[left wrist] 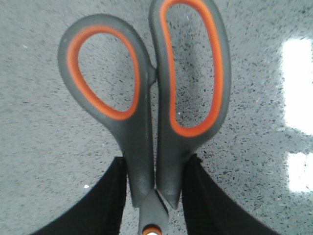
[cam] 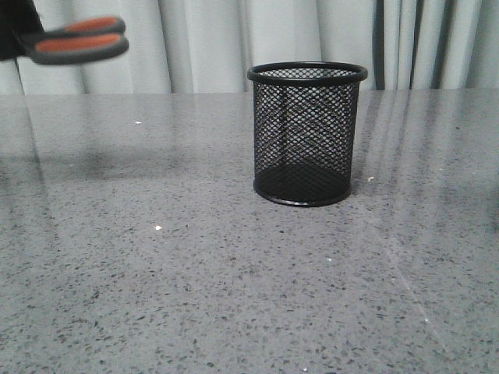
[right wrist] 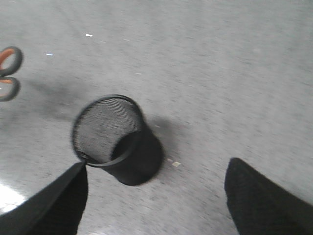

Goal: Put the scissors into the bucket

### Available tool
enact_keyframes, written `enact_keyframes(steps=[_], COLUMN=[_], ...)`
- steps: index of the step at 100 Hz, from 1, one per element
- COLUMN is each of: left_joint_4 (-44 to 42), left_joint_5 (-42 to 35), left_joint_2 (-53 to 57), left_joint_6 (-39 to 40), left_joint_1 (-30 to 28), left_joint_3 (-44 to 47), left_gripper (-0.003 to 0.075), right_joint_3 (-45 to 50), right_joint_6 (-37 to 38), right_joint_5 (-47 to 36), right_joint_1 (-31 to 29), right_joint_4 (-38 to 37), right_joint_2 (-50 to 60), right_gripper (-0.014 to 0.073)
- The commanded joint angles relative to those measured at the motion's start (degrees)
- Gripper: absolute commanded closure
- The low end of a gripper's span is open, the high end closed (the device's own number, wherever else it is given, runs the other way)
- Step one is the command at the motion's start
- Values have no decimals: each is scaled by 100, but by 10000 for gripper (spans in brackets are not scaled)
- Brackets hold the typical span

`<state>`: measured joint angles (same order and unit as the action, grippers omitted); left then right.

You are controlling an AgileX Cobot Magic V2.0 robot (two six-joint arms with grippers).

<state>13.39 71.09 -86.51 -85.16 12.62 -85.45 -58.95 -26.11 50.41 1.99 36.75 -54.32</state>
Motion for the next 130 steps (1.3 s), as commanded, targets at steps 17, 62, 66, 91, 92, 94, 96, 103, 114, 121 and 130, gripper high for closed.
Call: enact_keyframes(steps=[17,62,66,91,92,94,96,103,114,121,130], left_joint_4=[486,1258,1547,3121,3143,3197,3232,3253,3253,3253,3253], left_joint_5=[206,66,15,-633,-675,-740,-783,-917,-1006,-1061,-1183], left_joint_2=[870,1481,1481,1481,1481,1481,1481,1481,1481,1481,1481], left_joint_6=[68,68,129,873,909,937,947,947,969,969,1047], left_joint_1=[62,62,62,62,62,62,62,62,62,62,92], left_joint_3=[-195,-195,-195,-195,-195,-195,-195,-195,-195,-195,-195], left_gripper=[628,628,628,627,628,628,627,628,627,627,627], right_joint_3=[-201,-354,-363,-363,-363,-363,-363,-363,-363,-363,-363], right_joint_6=[-1356,-2166,-2166,-2241,-2242,-2250,-2250,-2343,-2511,-2540,-2550], right_joint_5=[-329,32,45,218,227,246,256,340,450,459,459], right_joint_1=[-51,-51,-51,-51,-51,-51,-51,-51,-51,-51,-51], right_joint_4=[2287,3846,3888,4237,4280,4309,4357,4569,4934,5099,5219], right_joint_2=[-365,-705,-705,-705,-705,-705,-705,-705,-705,-705,-705], right_gripper=[75,75,75,75,75,75,75,75,75,75,75])
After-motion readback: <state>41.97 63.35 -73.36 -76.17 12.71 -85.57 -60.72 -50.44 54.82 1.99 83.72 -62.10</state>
